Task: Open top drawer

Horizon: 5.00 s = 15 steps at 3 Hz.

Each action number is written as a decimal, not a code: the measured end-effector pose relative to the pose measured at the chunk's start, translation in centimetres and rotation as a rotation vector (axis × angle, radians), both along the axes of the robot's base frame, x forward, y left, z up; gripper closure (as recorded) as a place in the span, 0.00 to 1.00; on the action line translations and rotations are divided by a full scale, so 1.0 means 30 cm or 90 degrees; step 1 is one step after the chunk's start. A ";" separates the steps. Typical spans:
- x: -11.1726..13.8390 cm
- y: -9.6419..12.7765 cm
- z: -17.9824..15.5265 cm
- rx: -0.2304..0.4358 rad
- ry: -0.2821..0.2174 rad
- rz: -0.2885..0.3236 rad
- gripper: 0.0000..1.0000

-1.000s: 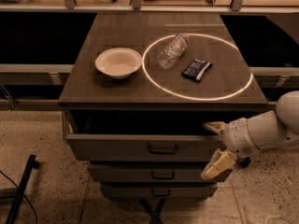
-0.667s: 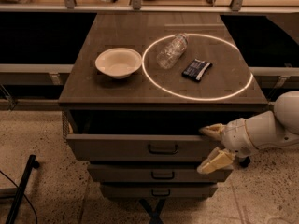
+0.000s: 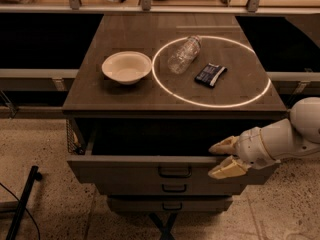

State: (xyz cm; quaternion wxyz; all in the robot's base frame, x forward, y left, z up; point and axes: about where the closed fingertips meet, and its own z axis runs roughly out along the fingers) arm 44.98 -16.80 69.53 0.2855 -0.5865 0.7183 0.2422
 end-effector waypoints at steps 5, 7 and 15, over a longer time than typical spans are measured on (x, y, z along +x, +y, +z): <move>-0.183 -0.048 0.058 0.002 0.033 0.032 0.41; -0.137 -0.023 0.105 0.015 0.008 0.043 0.41; 0.033 0.011 -0.029 0.009 -0.032 -0.012 1.00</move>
Offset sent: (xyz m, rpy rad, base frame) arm -0.0394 -0.0103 0.0227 0.0299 0.0170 0.0328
